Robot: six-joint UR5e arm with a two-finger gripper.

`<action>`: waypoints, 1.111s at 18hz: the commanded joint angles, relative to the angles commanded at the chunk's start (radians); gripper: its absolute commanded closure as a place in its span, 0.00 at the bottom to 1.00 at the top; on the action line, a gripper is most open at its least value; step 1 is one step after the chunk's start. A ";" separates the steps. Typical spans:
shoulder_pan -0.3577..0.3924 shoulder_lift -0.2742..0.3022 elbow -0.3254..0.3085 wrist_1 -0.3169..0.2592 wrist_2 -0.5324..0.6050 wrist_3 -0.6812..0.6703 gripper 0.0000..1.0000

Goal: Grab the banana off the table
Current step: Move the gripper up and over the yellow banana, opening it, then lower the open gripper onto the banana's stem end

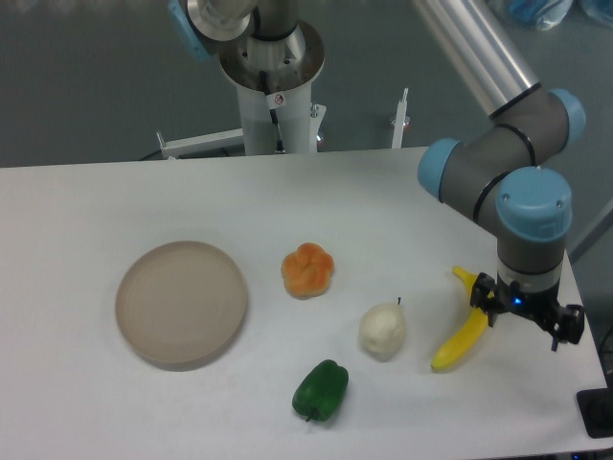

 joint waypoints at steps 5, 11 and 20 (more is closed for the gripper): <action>0.081 -0.014 -0.029 -0.012 -0.176 -0.003 0.00; 0.091 -0.009 -0.097 0.043 -0.181 -0.009 0.00; 0.075 -0.025 -0.143 0.124 -0.176 -0.008 0.00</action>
